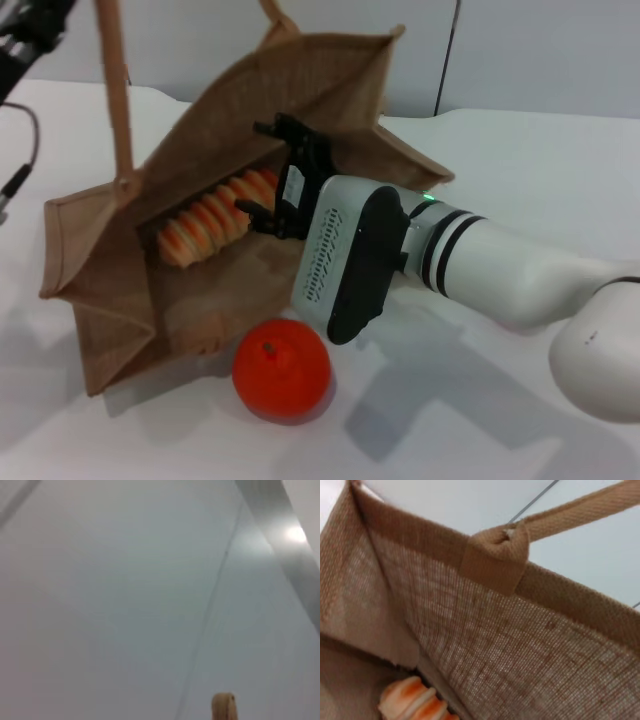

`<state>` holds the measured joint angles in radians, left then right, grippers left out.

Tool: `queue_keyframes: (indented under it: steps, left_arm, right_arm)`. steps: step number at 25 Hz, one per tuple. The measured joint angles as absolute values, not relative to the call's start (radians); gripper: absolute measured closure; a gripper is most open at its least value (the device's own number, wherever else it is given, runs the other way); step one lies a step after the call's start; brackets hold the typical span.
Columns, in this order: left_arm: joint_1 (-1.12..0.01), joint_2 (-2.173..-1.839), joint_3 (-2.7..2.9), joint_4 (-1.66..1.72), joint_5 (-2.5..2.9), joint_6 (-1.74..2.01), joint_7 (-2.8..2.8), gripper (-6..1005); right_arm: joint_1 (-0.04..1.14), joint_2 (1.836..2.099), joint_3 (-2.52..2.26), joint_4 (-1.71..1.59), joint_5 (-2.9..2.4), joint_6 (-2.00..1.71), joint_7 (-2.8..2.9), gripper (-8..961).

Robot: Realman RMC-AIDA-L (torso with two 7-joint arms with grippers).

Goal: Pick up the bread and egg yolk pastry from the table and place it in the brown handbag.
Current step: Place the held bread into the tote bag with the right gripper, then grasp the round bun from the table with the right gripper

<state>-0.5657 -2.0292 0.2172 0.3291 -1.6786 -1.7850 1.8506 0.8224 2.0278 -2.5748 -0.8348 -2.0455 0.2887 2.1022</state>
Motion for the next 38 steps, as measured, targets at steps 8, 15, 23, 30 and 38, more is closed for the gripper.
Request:
queue_keyframes:
  steps: [8, 15, 23, 30, 38]
  left_arm:
    - [-0.517, -2.032, 0.064, 0.277, -1.68, -1.703, 1.925, 885]
    - [-0.504, -2.032, 0.024, 0.243, -1.68, -1.644, 1.988, 884]
    - [-0.505, -2.031, 0.023, 0.233, -1.68, -1.631, 2.003, 884]
    - [-0.505, -2.031, 0.023, 0.233, -1.68, -1.622, 2.003, 884]
    - [-0.515, -2.031, 0.023, 0.212, -1.68, -1.621, 2.004, 884]
  right_arm:
    - [0.735, 2.015, -2.549, -0.92, -2.046, 0.295, 2.093, 54]
    - [0.649, 1.989, -2.454, -0.989, -2.045, 0.276, 2.1, 59]
    - [0.553, 1.96, -2.188, -1.098, -2.041, -0.051, 2.132, 64]
    - [0.511, 1.961, -1.942, -1.162, -2.039, -0.474, 2.105, 69]
    - [0.571, 2.016, -1.717, -0.992, -2.037, -0.702, 1.991, 73]
